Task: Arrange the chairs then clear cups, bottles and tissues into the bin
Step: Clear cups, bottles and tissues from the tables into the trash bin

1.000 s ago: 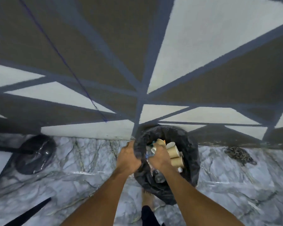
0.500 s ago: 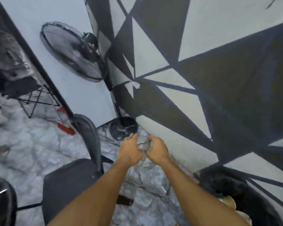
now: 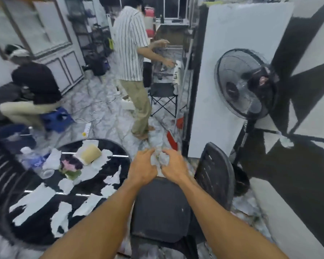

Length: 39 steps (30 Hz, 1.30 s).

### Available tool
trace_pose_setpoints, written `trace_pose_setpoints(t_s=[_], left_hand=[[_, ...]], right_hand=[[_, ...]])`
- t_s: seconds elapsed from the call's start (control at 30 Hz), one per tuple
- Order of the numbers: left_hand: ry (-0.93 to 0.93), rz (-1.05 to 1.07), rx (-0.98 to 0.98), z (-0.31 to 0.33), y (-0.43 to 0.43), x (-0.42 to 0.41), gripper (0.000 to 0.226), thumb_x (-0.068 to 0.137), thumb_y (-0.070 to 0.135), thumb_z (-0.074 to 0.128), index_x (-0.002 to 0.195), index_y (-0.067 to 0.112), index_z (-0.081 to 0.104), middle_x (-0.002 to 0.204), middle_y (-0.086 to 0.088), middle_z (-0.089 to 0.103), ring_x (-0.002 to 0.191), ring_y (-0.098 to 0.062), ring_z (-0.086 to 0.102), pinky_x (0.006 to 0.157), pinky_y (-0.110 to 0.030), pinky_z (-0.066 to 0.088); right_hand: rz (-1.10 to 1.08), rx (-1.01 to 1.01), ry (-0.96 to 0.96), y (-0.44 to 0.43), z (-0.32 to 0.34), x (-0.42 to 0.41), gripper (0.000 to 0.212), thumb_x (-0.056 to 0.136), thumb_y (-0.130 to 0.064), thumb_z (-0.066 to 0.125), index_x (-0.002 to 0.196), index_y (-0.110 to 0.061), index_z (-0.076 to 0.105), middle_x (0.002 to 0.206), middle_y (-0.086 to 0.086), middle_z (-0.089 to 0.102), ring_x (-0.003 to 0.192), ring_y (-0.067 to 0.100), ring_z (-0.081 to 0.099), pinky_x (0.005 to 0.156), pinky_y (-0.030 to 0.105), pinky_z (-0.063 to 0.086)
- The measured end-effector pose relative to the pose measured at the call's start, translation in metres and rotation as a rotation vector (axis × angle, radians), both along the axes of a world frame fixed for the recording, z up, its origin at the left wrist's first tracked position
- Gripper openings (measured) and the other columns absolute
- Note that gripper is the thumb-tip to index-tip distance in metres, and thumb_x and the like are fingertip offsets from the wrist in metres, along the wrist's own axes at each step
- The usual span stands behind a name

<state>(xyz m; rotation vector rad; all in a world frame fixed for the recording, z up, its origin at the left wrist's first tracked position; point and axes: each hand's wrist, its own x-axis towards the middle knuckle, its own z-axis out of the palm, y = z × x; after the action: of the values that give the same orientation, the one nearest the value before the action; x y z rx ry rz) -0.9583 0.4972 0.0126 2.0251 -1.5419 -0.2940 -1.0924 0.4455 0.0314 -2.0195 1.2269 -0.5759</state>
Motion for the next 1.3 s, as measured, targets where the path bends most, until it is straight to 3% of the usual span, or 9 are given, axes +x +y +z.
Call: trace_pose_setpoints(t_s=[0.17, 0.37, 0.5, 0.67, 0.83, 0.97, 1.03, 1.2, 1.3], left_hand=[[0.016, 0.277, 0.019, -0.004, 0.024, 0.089, 0.041, 0.073, 0.018, 0.060, 0.113, 0.025, 0.059, 0.109, 0.002, 0.065, 0.103, -0.025, 0.058, 0.082, -0.042, 0.052], [0.063, 0.552, 0.103, -0.011, 0.055, 0.160, 0.062, 0.078, 0.022, 0.062, 0.139, 0.019, 0.049, 0.134, -0.003, 0.056, 0.125, -0.025, 0.049, 0.101, -0.041, 0.045], [0.101, 0.703, 0.046, -0.017, 0.073, 0.199, 0.052, 0.077, 0.015, 0.060, 0.128, 0.021, 0.055, 0.111, 0.000, 0.062, 0.108, -0.024, 0.057, 0.086, -0.033, 0.047], [0.151, 0.833, 0.008, -0.028, 0.087, 0.256, 0.032, 0.075, 0.025, 0.063, 0.107, 0.023, 0.062, 0.094, 0.004, 0.066, 0.086, -0.021, 0.063, 0.069, -0.029, 0.050], [0.192, 0.906, -0.065, -0.040, 0.091, 0.323, 0.042, 0.074, 0.018, 0.064, 0.114, 0.026, 0.057, 0.094, 0.004, 0.056, 0.090, -0.024, 0.058, 0.077, -0.040, 0.054], [0.172, 1.011, -0.008, -0.058, 0.092, 0.386, 0.071, 0.072, 0.027, 0.064, 0.137, 0.023, 0.039, 0.139, -0.007, 0.046, 0.122, -0.033, 0.044, 0.100, -0.049, 0.045], [0.195, 1.061, -0.016, -0.067, 0.093, 0.415, 0.089, 0.069, 0.030, 0.074, 0.144, 0.021, 0.028, 0.144, -0.008, 0.041, 0.128, -0.033, 0.041, 0.103, -0.051, 0.043], [0.414, 1.133, -0.066, -0.094, 0.088, 0.462, 0.100, 0.057, 0.037, 0.085, 0.142, 0.028, 0.032, 0.132, -0.002, 0.055, 0.119, -0.028, 0.055, 0.095, -0.050, 0.051], [0.457, 1.115, -0.097, -0.101, 0.080, 0.468, 0.070, 0.068, 0.027, 0.086, 0.127, 0.025, 0.049, 0.110, 0.006, 0.061, 0.104, -0.021, 0.058, 0.085, -0.035, 0.048]], right_hand=[[0.263, 0.029, 0.006, -0.015, -0.011, 0.107, 0.047, 0.075, -0.006, 0.068, 0.122, -0.005, 0.063, 0.122, 0.015, 0.064, 0.114, 0.029, 0.059, 0.094, 0.038, 0.047], [0.495, 0.033, 0.075, -0.014, -0.025, 0.198, 0.054, 0.077, -0.011, 0.069, 0.130, -0.013, 0.058, 0.127, 0.008, 0.060, 0.116, 0.026, 0.057, 0.095, 0.037, 0.049], [0.551, 0.033, 0.103, -0.010, -0.036, 0.247, 0.051, 0.074, -0.019, 0.067, 0.125, -0.018, 0.060, 0.120, 0.005, 0.063, 0.109, 0.026, 0.061, 0.085, 0.038, 0.055], [0.532, 0.028, 0.156, -0.007, -0.049, 0.307, 0.061, 0.082, -0.025, 0.071, 0.139, -0.016, 0.050, 0.137, 0.005, 0.054, 0.127, 0.026, 0.050, 0.102, 0.037, 0.044], [0.450, -0.044, 0.269, -0.017, -0.069, 0.373, 0.063, 0.082, -0.033, 0.072, 0.137, -0.016, 0.049, 0.133, 0.007, 0.053, 0.123, 0.029, 0.049, 0.099, 0.043, 0.046], [0.362, -0.066, 0.375, -0.027, -0.091, 0.421, 0.076, 0.080, -0.045, 0.073, 0.142, -0.017, 0.040, 0.144, 0.007, 0.041, 0.135, 0.028, 0.036, 0.103, 0.045, 0.041], [0.336, -0.072, 0.439, -0.032, -0.103, 0.444, 0.088, 0.076, -0.053, 0.074, 0.145, -0.017, 0.033, 0.150, 0.009, 0.033, 0.139, 0.029, 0.027, 0.105, 0.047, 0.037], [0.271, -0.043, 0.566, -0.043, -0.130, 0.477, 0.121, 0.058, -0.067, 0.079, 0.149, -0.011, 0.022, 0.151, 0.012, 0.031, 0.140, 0.033, 0.026, 0.105, 0.050, 0.040], [0.242, -0.042, 0.618, -0.045, -0.140, 0.483, 0.124, 0.054, -0.066, 0.083, 0.146, -0.006, 0.026, 0.145, 0.012, 0.038, 0.134, 0.032, 0.034, 0.101, 0.048, 0.045]])
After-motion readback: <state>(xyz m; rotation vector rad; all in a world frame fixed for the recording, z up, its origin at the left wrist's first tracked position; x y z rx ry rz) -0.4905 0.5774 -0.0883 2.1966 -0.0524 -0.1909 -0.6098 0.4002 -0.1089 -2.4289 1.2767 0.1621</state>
